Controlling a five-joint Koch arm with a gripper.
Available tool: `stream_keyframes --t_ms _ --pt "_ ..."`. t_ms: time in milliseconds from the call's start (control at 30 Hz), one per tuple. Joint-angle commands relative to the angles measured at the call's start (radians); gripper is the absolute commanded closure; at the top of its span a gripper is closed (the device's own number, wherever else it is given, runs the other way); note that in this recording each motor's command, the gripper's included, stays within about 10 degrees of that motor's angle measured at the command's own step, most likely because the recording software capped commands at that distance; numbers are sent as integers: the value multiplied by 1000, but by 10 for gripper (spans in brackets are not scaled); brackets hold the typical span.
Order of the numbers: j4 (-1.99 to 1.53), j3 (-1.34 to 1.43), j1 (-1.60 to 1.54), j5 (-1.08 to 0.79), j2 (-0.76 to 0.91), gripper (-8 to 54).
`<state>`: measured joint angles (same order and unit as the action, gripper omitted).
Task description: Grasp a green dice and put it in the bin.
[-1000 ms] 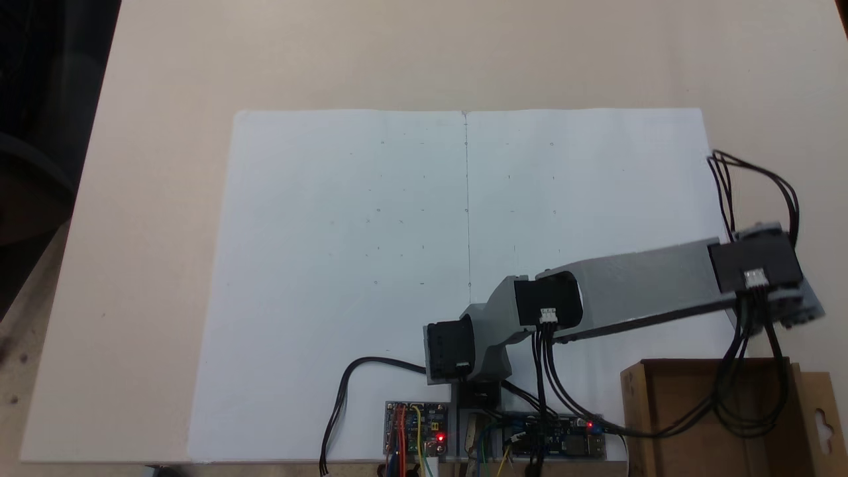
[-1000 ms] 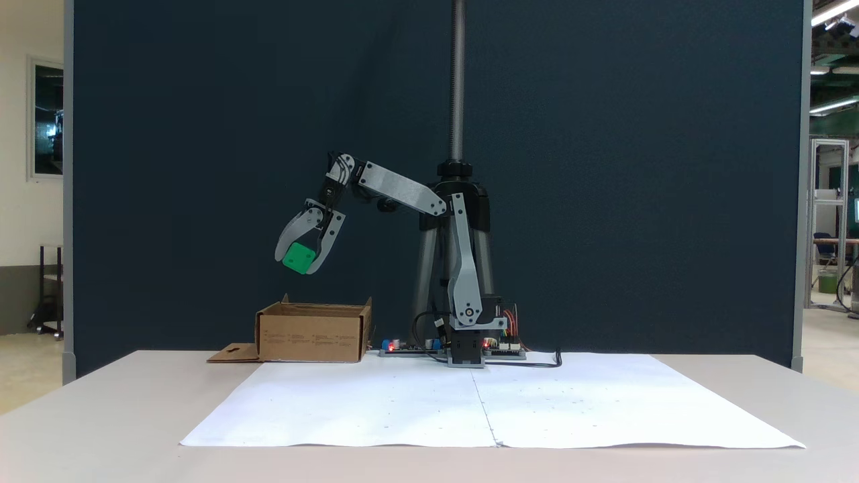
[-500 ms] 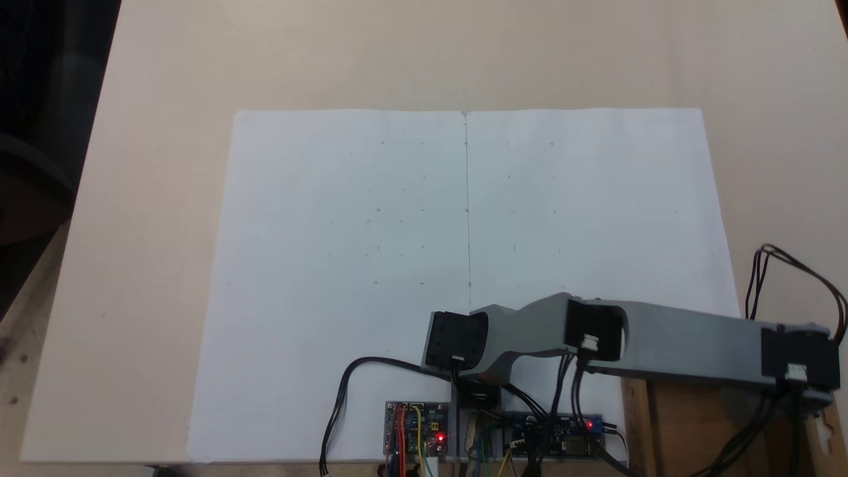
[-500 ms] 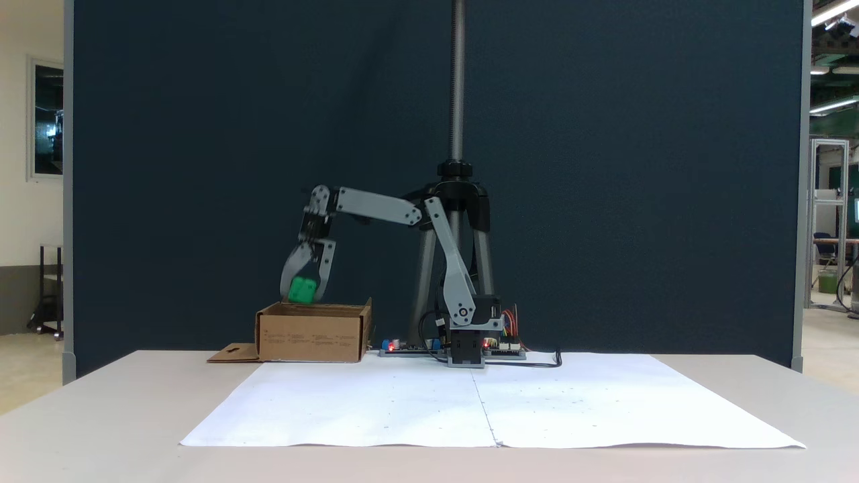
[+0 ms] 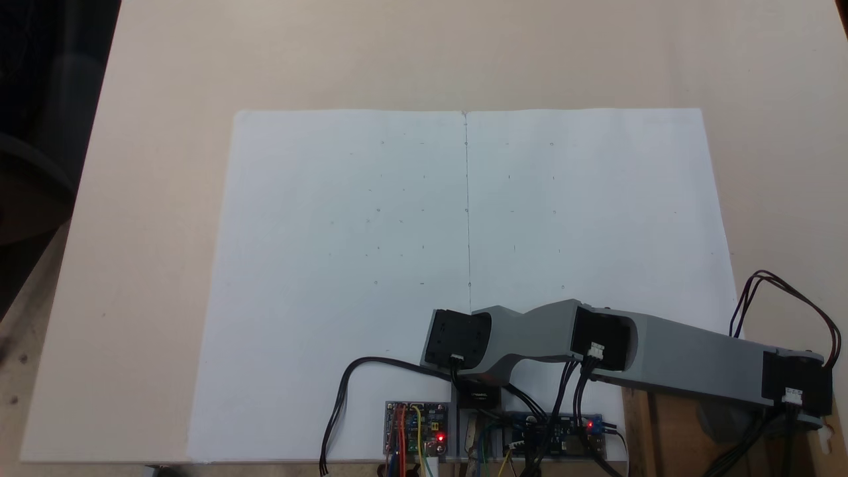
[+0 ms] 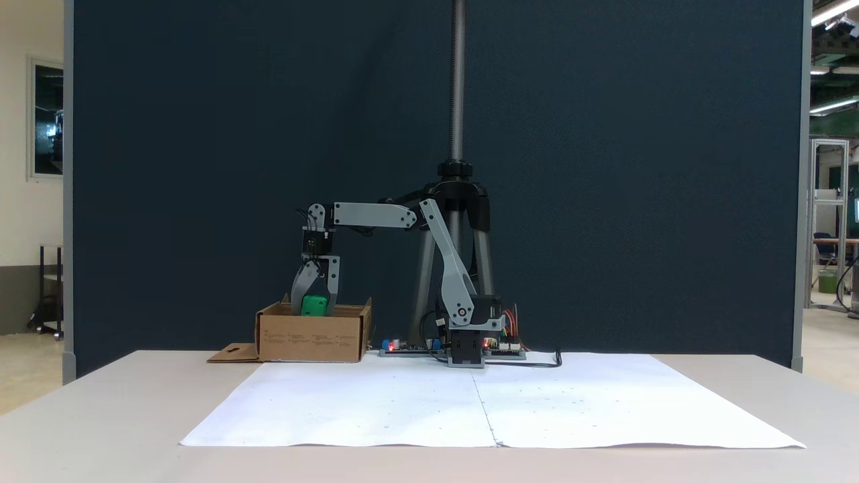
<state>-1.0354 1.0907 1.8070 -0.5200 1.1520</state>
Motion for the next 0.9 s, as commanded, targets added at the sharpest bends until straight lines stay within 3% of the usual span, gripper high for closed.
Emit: stream_keyframes --t_ms 0,100,533,867 --pt "-37 12 23 -97 38 123" --pt "-57 28 28 -97 43 45" --pt "175 20 20 -75 192 39" --pt "333 21 -252 135 416 40"
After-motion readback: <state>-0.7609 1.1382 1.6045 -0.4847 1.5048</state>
